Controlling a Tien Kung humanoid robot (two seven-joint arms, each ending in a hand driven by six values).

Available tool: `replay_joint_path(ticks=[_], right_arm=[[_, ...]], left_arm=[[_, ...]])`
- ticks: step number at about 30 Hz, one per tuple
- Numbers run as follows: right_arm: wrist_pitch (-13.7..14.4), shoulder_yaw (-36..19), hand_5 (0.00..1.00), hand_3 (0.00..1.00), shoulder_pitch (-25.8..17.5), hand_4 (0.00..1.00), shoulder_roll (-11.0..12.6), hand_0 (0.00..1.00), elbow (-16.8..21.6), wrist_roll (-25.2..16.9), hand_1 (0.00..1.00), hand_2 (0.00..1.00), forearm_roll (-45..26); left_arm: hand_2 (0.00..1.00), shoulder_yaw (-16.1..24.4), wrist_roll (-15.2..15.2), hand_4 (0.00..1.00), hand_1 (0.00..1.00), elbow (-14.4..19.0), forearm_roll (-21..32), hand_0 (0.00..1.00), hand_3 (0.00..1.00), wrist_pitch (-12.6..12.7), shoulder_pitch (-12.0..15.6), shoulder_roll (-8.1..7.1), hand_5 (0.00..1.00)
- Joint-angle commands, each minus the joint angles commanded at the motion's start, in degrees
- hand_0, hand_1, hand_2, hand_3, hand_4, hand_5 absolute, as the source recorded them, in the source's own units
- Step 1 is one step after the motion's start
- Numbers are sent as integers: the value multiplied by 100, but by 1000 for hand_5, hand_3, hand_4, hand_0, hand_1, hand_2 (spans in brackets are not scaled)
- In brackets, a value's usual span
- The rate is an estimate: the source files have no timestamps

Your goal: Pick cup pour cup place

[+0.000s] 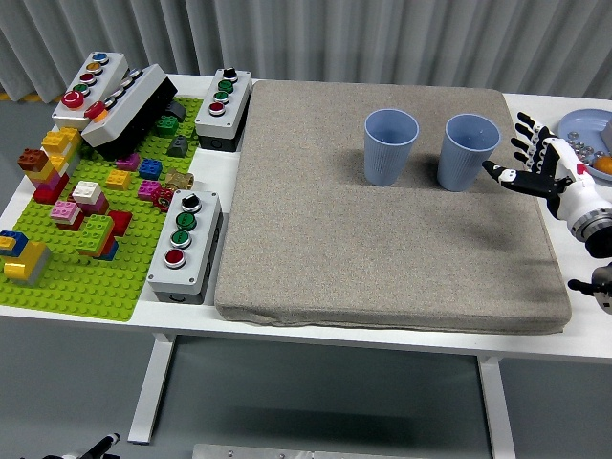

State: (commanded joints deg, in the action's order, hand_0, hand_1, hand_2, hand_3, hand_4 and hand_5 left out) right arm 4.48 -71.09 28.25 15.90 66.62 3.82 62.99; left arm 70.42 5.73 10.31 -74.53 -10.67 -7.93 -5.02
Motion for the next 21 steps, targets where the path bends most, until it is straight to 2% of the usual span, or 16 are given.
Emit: replay_joint_path(ticks=[9, 12, 13, 16, 18, 19, 21], right_arm=[[57, 2, 189, 984, 833, 810, 573, 989, -10, -33, 943, 998, -224], [358, -7, 189, 984, 1084, 810, 599, 989, -89, -288, 943, 998, -623], [454, -36, 463, 839, 1162, 675, 560, 910, -138, -399, 853, 872, -799], [671, -173, 463, 839, 1342, 675, 370, 910, -296, -696, 853, 872, -1259], [902, -343, 463, 839, 1454, 675, 137, 910, -445, -950, 853, 872, -1559], [959, -416, 990, 762, 1484, 637, 39, 879, -497, -1037, 785, 772, -1647], [1010, -535, 990, 762, 1515, 637, -113, 879, -596, -1107, 785, 772, -1693]], left_arm=[[904, -5, -14, 616, 839, 0, 54, 851, 794, 23, 12, -92, 998], [904, -32, -12, 616, 839, 0, 65, 851, 794, 20, 9, -108, 998], [903, -45, -11, 616, 839, 0, 72, 851, 793, 20, 9, -106, 998], [903, -79, -4, 616, 839, 0, 82, 851, 793, 13, 8, -92, 998], [903, -119, 1, 616, 839, 0, 96, 851, 793, 6, -1, -71, 998], [903, -133, 3, 615, 839, 0, 98, 851, 794, 2, -4, -64, 998], [903, -151, 9, 615, 839, 0, 94, 851, 794, -7, -10, -54, 998]])
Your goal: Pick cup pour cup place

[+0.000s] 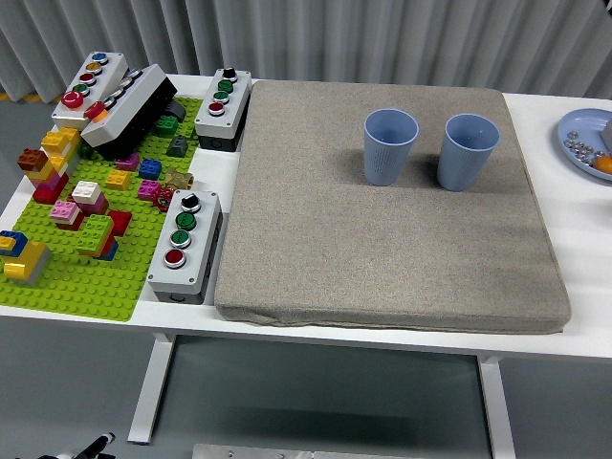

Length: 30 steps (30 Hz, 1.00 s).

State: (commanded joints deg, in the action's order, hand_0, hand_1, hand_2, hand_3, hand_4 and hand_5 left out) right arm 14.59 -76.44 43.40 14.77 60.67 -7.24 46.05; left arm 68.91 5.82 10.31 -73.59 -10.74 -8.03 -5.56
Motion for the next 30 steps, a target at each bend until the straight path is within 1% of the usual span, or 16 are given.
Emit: replay_joint_path(ticks=[1, 3, 4, 8, 11, 15, 16, 24, 27, 30], right_arm=[[-6, -73, 990, 762, -1, 637, -91, 879, -70, 0, 785, 772, 39], [-15, -136, 990, 762, -8, 637, -185, 879, -147, 8, 785, 772, 84], [-28, -165, 998, 779, -22, 645, -241, 892, -210, 13, 796, 798, 115], [-72, -279, 998, 779, -68, 645, -394, 892, -388, 64, 796, 798, 233], [-111, -340, 998, 793, -98, 643, -465, 902, -452, 120, 804, 807, 335], [-136, -363, 998, 793, -115, 643, -477, 902, -462, 157, 804, 807, 418], [-137, -364, 998, 799, -116, 661, -475, 915, -460, 160, 813, 824, 427], [-166, -374, 998, 801, -99, 665, -476, 916, -410, 208, 813, 822, 441], [-200, -383, 998, 801, -92, 665, -477, 916, -383, 285, 813, 822, 505], [-174, -389, 998, 808, -92, 668, -479, 921, -370, 309, 817, 823, 547]], left_arm=[[903, -14, 1, 615, 839, 0, 1, 851, 794, -8, -6, 5, 998], [903, -28, 2, 615, 839, 0, 5, 851, 794, -15, -15, 10, 998], [902, -33, 0, 614, 839, 0, 5, 851, 793, -20, -25, 12, 998], [902, -42, -2, 614, 839, 0, 7, 851, 793, -23, -46, 25, 998], [903, -45, -10, 614, 839, 0, 18, 851, 793, -17, -59, 40, 998], [903, -37, -10, 614, 839, 0, 2, 851, 793, -17, -57, 46, 998], [902, -36, -9, 613, 839, 0, 0, 851, 793, -17, -56, 46, 998], [902, -31, -18, 614, 839, 0, -7, 851, 793, -9, -64, 32, 998], [902, -18, -27, 614, 839, 0, -20, 851, 793, 4, -71, 29, 998], [904, -25, -26, 613, 839, 0, 17, 850, 795, 24, -70, 31, 998]])
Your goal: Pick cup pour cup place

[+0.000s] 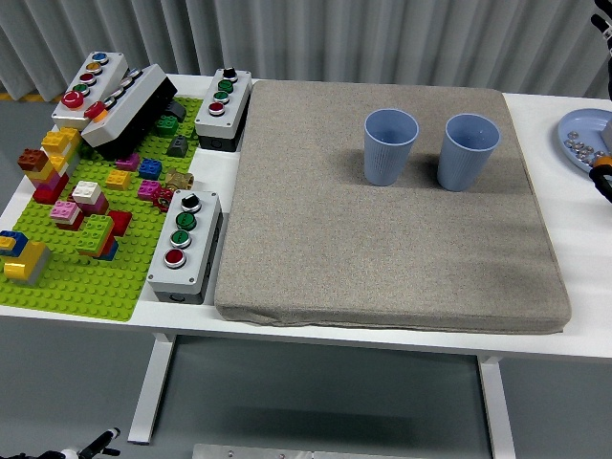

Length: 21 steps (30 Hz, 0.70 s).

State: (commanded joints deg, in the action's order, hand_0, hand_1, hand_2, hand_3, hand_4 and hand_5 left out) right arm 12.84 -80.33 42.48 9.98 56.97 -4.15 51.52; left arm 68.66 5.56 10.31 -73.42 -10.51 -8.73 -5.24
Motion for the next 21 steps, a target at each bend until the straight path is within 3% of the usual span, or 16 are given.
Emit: replay_joint_path(ticks=[21], right_arm=[[80, 218, 998, 821, 31, 677, -91, 927, -19, 55, 816, 817, -31]], left_arm=[[931, 298, 108, 612, 853, 0, 64, 843, 808, 63, 107, 69, 998]])
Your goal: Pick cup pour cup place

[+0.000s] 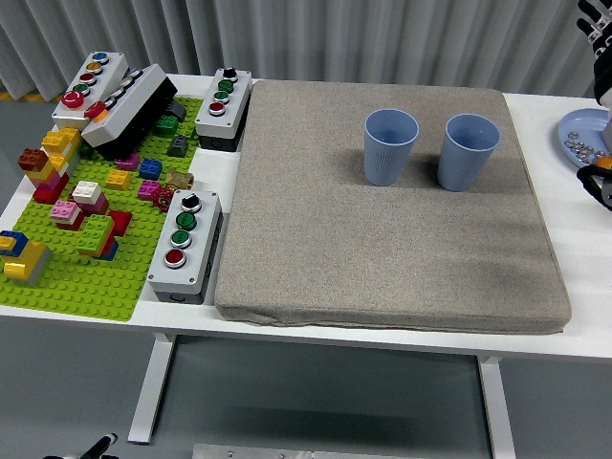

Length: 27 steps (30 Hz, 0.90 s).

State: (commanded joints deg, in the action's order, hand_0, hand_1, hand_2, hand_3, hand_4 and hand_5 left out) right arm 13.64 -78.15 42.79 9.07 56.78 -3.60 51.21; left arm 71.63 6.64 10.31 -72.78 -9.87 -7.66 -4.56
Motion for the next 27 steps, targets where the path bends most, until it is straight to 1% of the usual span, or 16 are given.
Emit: replay_joint_path(ticks=[12, 27], right_arm=[[-22, 112, 998, 825, -14, 672, -16, 930, 6, 22, 818, 813, -32], [-8, 35, 998, 826, -8, 665, 2, 930, 14, -2, 827, 818, -9]], left_arm=[[913, -97, -32, 612, 844, 0, 58, 844, 803, 5, 35, 4, 998], [915, -73, -41, 613, 841, 0, 19, 841, 807, -2, 22, -8, 998]])
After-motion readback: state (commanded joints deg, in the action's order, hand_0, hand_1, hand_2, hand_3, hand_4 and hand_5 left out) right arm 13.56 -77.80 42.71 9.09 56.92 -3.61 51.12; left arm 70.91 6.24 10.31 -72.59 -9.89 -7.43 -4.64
